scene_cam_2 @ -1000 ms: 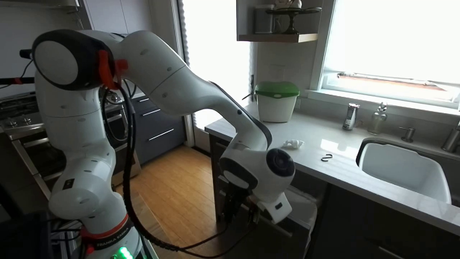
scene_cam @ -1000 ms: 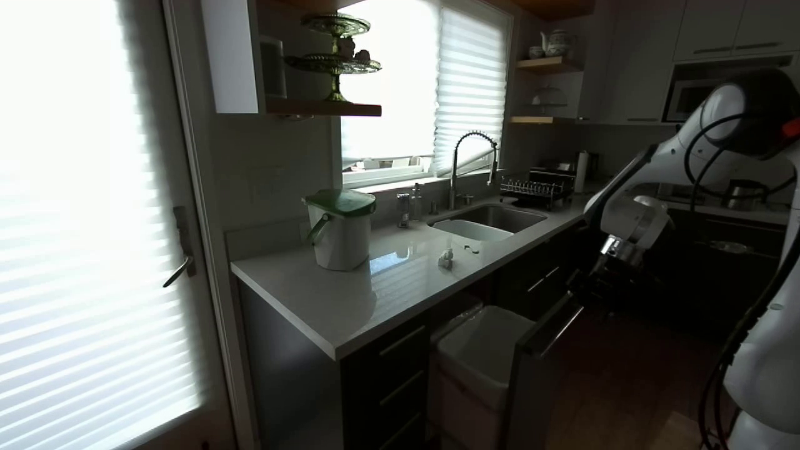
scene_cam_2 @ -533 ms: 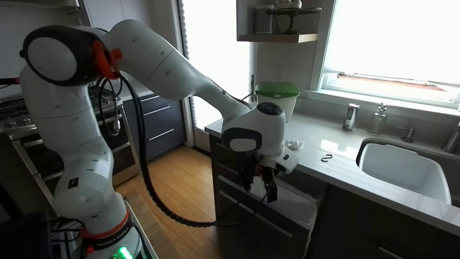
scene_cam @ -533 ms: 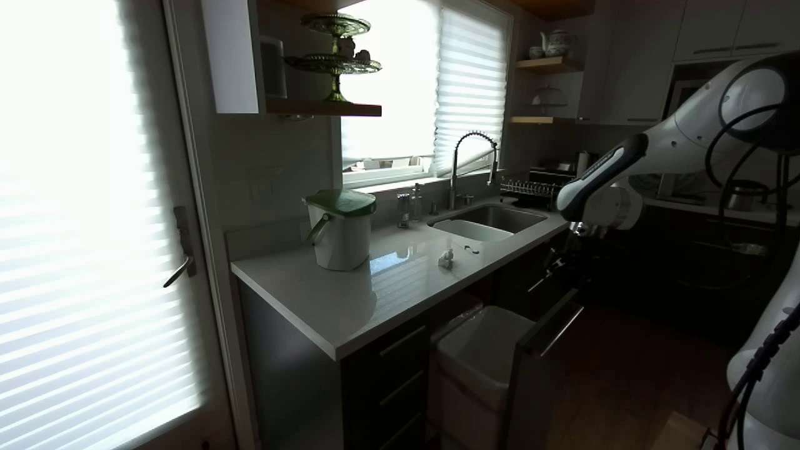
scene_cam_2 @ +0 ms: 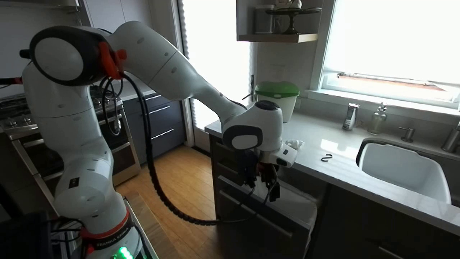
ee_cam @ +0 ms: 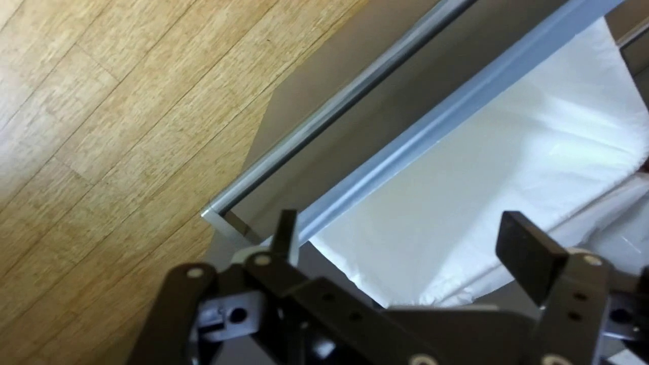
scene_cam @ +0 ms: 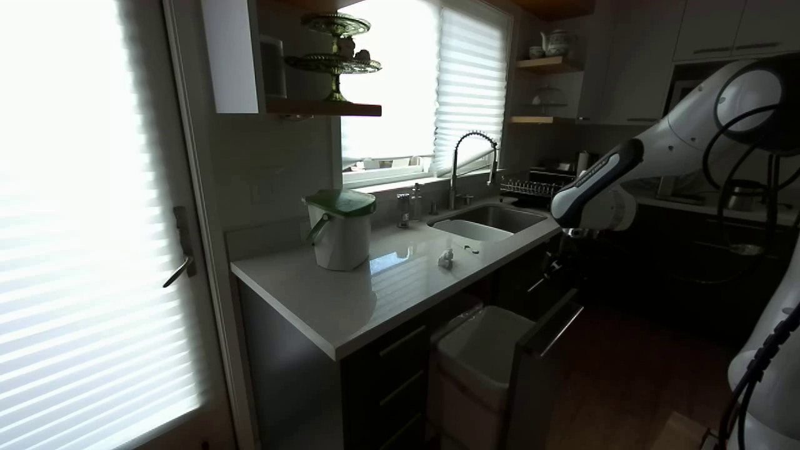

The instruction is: Open the second drawer from the left.

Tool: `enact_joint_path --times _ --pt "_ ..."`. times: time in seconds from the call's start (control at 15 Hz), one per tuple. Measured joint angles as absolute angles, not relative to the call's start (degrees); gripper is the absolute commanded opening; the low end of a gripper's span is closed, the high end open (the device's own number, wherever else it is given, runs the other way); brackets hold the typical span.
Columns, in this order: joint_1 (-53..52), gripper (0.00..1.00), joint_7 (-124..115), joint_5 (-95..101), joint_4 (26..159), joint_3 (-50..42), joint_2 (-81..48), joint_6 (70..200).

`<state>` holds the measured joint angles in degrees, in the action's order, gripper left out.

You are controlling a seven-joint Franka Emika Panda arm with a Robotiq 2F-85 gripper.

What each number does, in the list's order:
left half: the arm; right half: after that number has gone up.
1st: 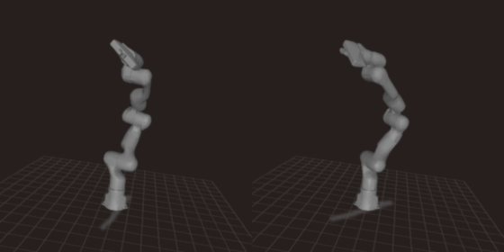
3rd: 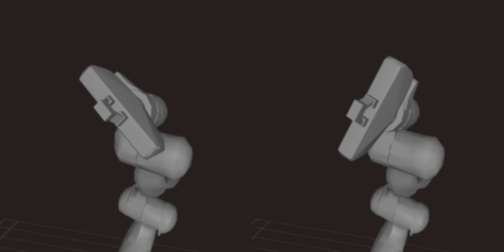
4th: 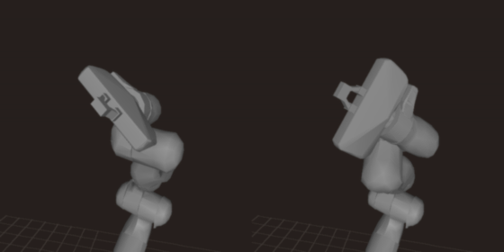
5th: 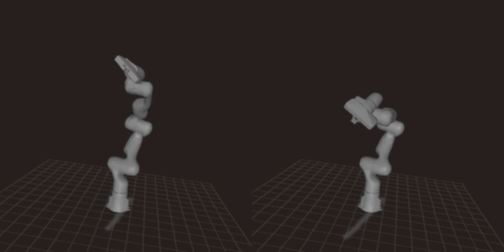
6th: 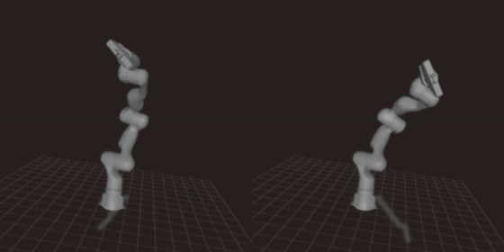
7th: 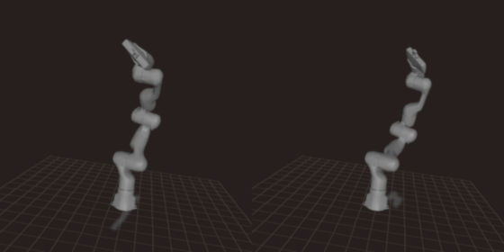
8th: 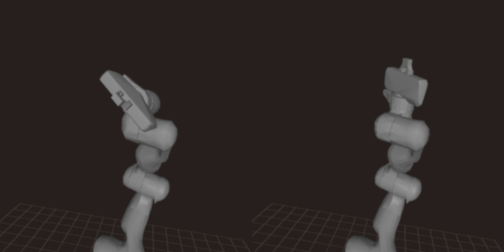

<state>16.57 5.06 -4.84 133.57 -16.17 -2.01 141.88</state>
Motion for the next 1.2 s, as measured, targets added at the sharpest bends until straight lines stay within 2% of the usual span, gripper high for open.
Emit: enact_joint_path --times 0.4,0.8,1.2 --pt "14.6 1.00 11.5 3.9 133.7 -14.0 -5.0 145.0" --pt "14.9 1.00 25.0 1.7 134.9 -11.8 -9.0 153.2" --pt "16.7 1.00 36.2 -3.9 135.7 -8.9 -11.2 151.0"
